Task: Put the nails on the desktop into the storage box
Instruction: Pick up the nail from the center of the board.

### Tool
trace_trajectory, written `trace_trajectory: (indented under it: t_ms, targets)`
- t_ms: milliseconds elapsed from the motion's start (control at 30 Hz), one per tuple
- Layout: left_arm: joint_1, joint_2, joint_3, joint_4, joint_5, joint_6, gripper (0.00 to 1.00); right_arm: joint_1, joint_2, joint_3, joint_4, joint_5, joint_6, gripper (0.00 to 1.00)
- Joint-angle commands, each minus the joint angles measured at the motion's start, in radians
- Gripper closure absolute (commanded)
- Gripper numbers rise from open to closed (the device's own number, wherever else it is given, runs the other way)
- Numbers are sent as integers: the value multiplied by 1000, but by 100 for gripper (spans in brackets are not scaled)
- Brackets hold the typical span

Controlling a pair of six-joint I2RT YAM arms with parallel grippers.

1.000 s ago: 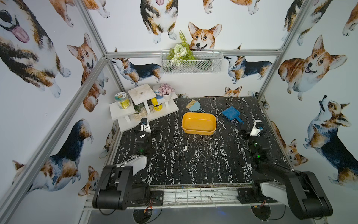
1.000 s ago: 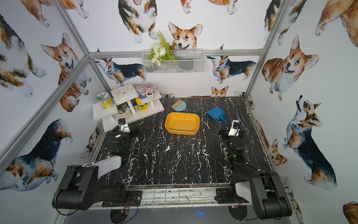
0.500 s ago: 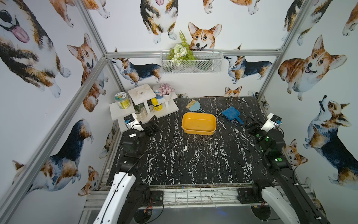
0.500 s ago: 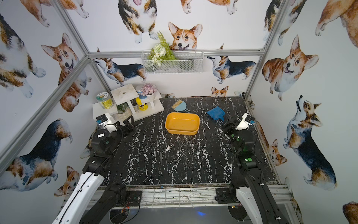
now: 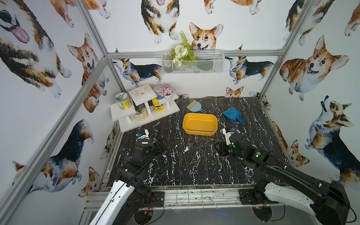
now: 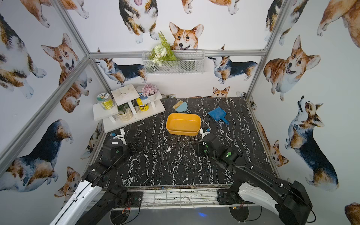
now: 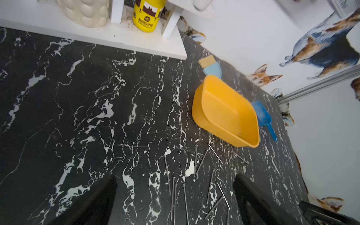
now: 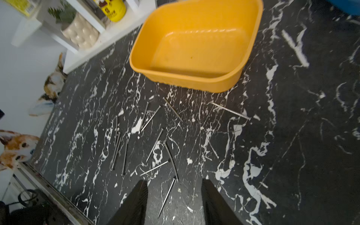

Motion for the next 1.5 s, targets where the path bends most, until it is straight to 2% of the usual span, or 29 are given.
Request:
trace_trajectory:
  t_ms: [0,67,167,300,400,600,700,800,1167,1467]
  targets:
    - [-73,62,14,-12,-78,-7,3,35,84,26,-74,11,41,57]
    - [-155,108,28,-7,-153,-11,3,53,136,30,-71,-19,69,61]
    - [-263,169,54,-10,-256,-17,3,106,165,33,-48,2,130,62]
    - [-315,230,63,-10,-287,-43,3,156,213,66,-78,37,247,61]
    - [-320,228,38,22,-278,-61,5,199,244,84,-99,79,358,56]
    - [-326,249,24,31,-262,-80,7,241,295,80,-95,109,475,63]
    - [-329,248,23,39,-264,-85,7,248,315,79,-88,104,510,62]
    - [-332,246,24,43,-268,-85,6,251,329,81,-75,115,526,62]
    - [-337,248,8,79,-264,-85,8,253,433,121,-70,108,535,73]
    - [-345,260,12,103,-265,-87,8,253,500,142,-70,93,542,76]
